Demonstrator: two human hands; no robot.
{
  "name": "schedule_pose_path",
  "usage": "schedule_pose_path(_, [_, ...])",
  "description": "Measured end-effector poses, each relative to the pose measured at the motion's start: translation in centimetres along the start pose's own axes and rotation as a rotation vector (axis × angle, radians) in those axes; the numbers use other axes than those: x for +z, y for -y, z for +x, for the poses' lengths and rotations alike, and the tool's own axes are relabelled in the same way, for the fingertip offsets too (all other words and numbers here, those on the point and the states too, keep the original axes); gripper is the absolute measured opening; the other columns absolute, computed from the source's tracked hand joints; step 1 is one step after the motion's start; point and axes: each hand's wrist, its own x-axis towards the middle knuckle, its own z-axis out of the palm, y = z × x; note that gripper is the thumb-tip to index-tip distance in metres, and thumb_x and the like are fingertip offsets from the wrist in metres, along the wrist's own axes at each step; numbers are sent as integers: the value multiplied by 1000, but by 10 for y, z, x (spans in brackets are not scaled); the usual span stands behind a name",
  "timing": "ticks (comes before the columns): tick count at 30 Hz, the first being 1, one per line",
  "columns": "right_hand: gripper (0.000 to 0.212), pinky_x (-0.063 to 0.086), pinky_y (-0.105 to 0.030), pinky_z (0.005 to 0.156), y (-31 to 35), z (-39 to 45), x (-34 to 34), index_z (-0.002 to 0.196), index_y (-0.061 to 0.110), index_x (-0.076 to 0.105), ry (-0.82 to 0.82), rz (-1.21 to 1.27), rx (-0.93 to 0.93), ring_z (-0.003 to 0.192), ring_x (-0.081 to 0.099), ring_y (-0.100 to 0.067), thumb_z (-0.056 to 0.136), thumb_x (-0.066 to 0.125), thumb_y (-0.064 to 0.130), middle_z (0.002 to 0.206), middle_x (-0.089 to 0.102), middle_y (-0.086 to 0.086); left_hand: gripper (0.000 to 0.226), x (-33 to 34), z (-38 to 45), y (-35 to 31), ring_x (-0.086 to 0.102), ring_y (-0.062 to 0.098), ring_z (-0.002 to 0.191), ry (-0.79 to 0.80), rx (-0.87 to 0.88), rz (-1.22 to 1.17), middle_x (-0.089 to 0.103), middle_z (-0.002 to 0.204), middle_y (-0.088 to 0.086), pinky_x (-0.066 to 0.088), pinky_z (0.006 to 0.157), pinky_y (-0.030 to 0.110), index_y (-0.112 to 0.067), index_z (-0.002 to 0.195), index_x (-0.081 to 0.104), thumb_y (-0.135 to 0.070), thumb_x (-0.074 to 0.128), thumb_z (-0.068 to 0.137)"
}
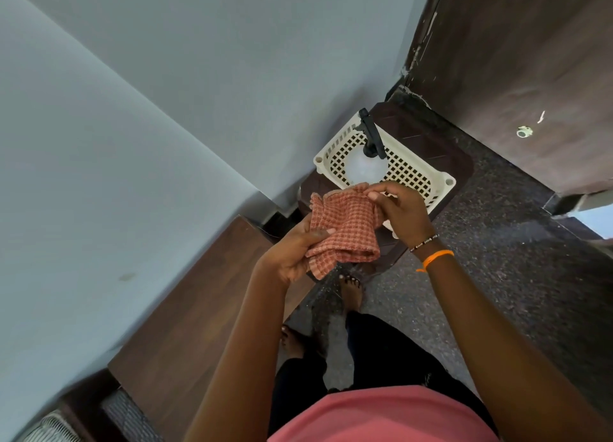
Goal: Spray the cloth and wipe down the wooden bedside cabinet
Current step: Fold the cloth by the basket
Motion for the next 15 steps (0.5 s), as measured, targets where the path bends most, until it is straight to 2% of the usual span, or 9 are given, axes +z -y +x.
schedule_pose_path(3, [12, 40, -4, 74, -4, 12, 10, 91, 9, 67, -95, 2, -8, 85, 53, 10, 87, 58, 14, 95, 54, -3, 55, 0, -1, -2, 69, 15, 63, -7, 4, 24, 72, 77, 6, 59, 58, 26, -9, 139, 33, 8, 46, 88])
schedule_pose_path(5, [14, 39, -8, 76, -6, 16, 22, 91, 3, 70, -220, -66, 17, 92, 49, -4, 87, 59, 12, 99, 45, -7, 60, -3, -1, -3, 69, 16, 60, -22, 5, -11, 71, 76, 9, 58, 54, 26, -13, 142, 30, 9, 45, 88])
schedule_pose_path(6, [16, 40, -11, 76, 0, 13, 28, 91, 2, 69, -245, -92, 14, 89, 50, -12, 88, 58, 12, 98, 46, -11, 62, -4, -2, -4, 69, 17, 59, -32, 2, -36, 71, 76, 10, 58, 52, 26, -15, 143, 28, 9, 44, 88])
schedule_pose_path(8, [17, 41, -14, 71, -2, 6, 41, 94, 2, 63, -239, -87, 96, 73, 52, -12, 93, 52, 16, 89, 55, -10, 65, -5, -3, -4, 69, 18, 56, -48, -9, -65, 67, 81, 14, 57, 50, 27, -19, 144, 26, 10, 43, 89])
schedule_pose_path(10, [34, 47, -27, 69, -1, -4, 46, 91, 5, 51, -206, 79, 454, 56, 50, -7, 94, 48, 38, 76, 55, -4, 63, -5, -6, -3, 68, 17, 57, -42, -20, -33, 61, 88, 15, 57, 50, 26, -18, 143, 27, 11, 42, 89])
schedule_pose_path(11, [50, 50, -34, 68, 1, -10, 45, 86, 5, 49, -139, 248, 689, 53, 52, -11, 91, 42, 54, 72, 55, -6, 61, -5, -8, -3, 69, 18, 59, -34, -24, -10, 59, 92, 15, 57, 51, 26, -15, 142, 28, 11, 42, 89])
schedule_pose_path(12, [61, 51, -35, 64, 6, -19, 41, 80, 5, 50, 3, 415, 900, 56, 55, -16, 90, 35, 63, 70, 55, -9, 60, -5, -9, -2, 69, 18, 64, -31, -24, 16, 58, 97, 15, 57, 52, 26, -14, 141, 29, 11, 42, 89])
schedule_pose_path(14, [69, 48, -33, 60, 12, -33, 30, 79, 5, 54, 267, 561, 1086, 70, 58, -23, 88, 28, 68, 76, 59, -12, 57, -6, -10, 0, 68, 21, 76, -33, -10, 68, 57, 108, 15, 58, 55, 26, -18, 136, 32, 11, 43, 89])
schedule_pose_path(15, [69, 49, -35, 63, 13, -38, 27, 82, 5, 55, 306, 599, 1112, 76, 58, -24, 87, 30, 68, 81, 60, -13, 57, -7, -10, 2, 68, 21, 79, -30, 0, 85, 56, 111, 15, 58, 57, 26, -20, 135, 33, 11, 43, 88])
